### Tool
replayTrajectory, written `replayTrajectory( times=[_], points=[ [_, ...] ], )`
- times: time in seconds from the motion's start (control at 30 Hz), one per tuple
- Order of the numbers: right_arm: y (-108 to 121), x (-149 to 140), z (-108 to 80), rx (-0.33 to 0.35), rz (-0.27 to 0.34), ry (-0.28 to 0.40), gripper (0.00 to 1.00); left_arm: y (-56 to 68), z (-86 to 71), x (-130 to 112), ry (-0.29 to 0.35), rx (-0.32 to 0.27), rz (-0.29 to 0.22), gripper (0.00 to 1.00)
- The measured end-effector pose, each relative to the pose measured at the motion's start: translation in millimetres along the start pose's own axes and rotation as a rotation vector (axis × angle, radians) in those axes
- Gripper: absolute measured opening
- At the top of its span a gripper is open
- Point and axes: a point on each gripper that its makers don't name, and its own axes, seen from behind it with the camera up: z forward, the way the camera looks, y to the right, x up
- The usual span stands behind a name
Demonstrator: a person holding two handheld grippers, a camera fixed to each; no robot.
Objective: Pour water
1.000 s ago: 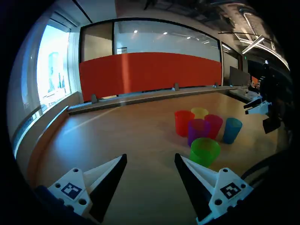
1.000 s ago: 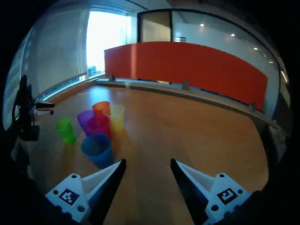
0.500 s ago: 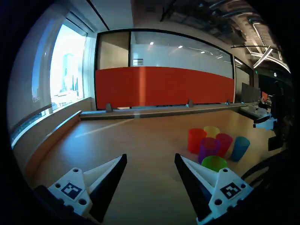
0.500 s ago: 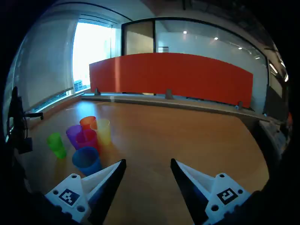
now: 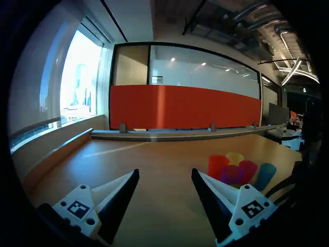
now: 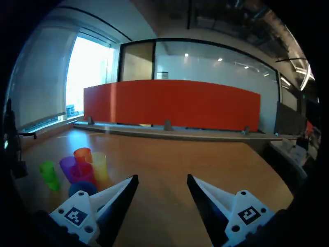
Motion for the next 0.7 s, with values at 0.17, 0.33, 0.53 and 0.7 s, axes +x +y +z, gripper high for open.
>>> replayTrajectory(
  times=[0.17, 0.33, 0.53, 0.7],
  points=[
    [5.4, 9.5, -0.7, -0.048, -0.007, 0.067, 0.91, 0.6, 0.4, 10.0, 0.044, 0.010, -0.009, 0.94],
    [13.4, 19.3, -4.5, -0.109, -0.005, 0.132, 0.91, 0.3, 1.2, 20.4, 0.087, 0.022, -0.016, 0.94],
    [15.4, 33.6, -13.6, -0.152, -0.033, 0.204, 0.92, -8.0, 0.2, 30.2, 0.132, 0.070, -0.026, 0.94],
    [16.9, 43.4, -18.9, -0.172, -0.066, 0.229, 0.92, -11.6, 0.3, 28.6, 0.152, 0.093, -0.045, 0.94]
  ],
)
